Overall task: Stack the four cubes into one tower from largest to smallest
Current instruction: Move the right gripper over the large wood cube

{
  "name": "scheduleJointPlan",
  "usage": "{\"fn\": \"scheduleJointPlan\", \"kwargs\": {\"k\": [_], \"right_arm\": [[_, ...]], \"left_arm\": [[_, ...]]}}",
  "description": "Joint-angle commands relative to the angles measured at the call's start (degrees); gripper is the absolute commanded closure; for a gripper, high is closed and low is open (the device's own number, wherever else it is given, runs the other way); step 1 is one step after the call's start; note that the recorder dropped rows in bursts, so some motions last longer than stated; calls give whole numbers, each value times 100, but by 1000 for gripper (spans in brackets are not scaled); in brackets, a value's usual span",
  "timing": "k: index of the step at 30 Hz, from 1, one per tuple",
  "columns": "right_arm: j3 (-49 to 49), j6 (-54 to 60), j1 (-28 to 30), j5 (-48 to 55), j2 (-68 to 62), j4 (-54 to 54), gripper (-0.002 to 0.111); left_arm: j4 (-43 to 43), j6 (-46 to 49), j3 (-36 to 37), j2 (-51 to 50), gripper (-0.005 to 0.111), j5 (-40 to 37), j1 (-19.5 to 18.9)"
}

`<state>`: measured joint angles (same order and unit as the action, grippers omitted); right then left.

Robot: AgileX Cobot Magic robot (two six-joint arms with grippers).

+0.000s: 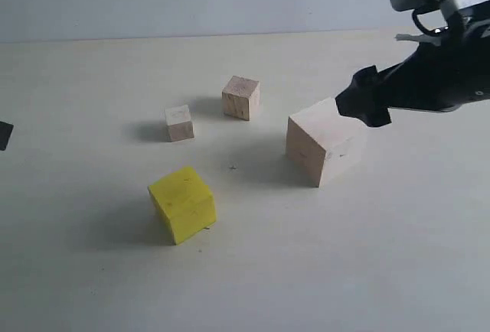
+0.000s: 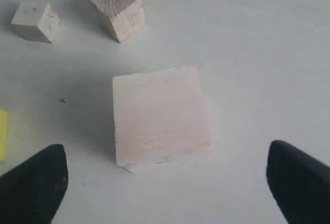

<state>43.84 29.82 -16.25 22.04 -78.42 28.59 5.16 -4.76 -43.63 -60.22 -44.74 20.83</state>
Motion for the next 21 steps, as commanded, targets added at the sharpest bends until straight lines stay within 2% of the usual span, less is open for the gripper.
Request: {"fn": "scheduleJointPlan", "kwargs": {"k": [1,8,10,17,19,21], "right_arm": [[339,65,-12,-90,-615,137,8],[729,163,-12,-90,-1254,127,11],[814,148,-12,-101,-1294,127,19],[991,22,-12,-156,-1294,71,73],[991,22,-12,-207,-1298,-156,79],[991,-15,-12,-265,-1298,-549,78]], "left_arm": [[10,28,109,-53,107,163,32],[10,28,159,-53,107,187,32],[10,28,159,-53,107,187,32],[10,28,159,-53,107,160,32],[10,28,159,-53,107,149,32],[10,28,159,-53,107,116,32]]}}
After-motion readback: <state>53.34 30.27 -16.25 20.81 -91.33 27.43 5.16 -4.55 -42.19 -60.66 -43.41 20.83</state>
